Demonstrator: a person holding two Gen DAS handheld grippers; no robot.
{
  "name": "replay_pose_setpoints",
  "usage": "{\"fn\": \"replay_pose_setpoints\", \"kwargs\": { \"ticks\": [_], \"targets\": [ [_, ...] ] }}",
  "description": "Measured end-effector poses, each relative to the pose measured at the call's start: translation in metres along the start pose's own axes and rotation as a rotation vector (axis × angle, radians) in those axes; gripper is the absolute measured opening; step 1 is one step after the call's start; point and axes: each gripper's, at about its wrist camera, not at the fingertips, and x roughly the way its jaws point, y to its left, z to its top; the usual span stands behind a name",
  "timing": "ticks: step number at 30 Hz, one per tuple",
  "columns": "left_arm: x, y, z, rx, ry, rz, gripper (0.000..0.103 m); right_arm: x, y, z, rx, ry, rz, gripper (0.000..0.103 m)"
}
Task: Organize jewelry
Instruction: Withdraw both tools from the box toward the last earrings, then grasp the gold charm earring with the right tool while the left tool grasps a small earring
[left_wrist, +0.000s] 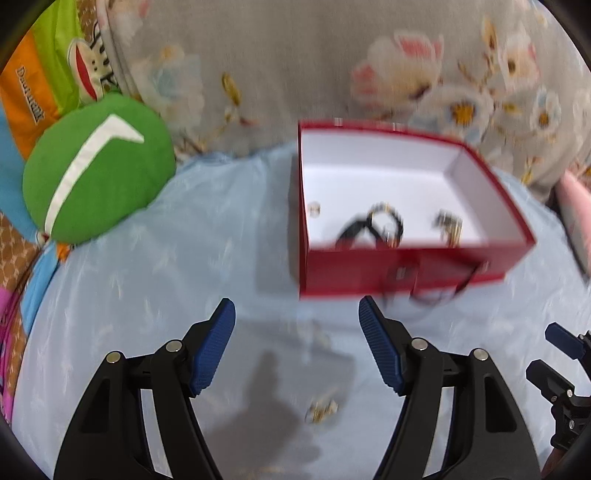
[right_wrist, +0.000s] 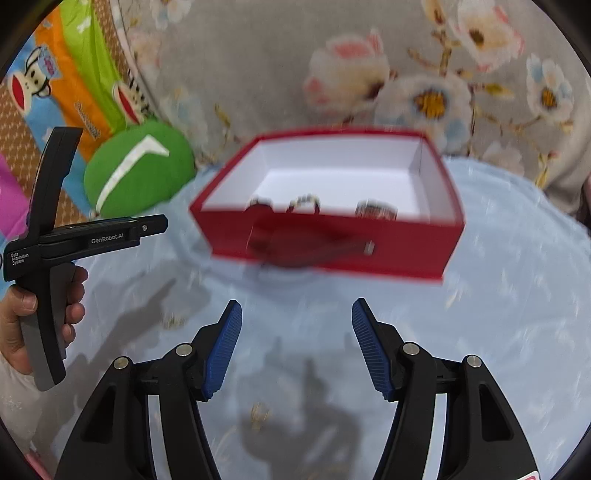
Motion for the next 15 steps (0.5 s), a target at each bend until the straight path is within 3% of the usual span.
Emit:
{"fn": "replay_pose_setpoints", "kwargs": {
  "ticks": [6, 13, 15],
  "targets": [
    [0.026, -0.004, -0.057, 0.009, 0.117, -0.017, 0.067, 0.026, 0.017, -0.052, 0.026, 0.129, 0.009, 0.061],
    [0.038, -0.001, -0.075, -0.04, 0.126, -0.005, 0.067, 0.039, 0.026, -0.066, 0.013, 0.182, -0.017, 0.06],
    [0.039, -0.004, -0.077, -0.024, 0.123, -0.001, 0.065, 0.039, 0.03, -0.067, -0.008, 0.184, -0.032, 0.053]
  ]
}}
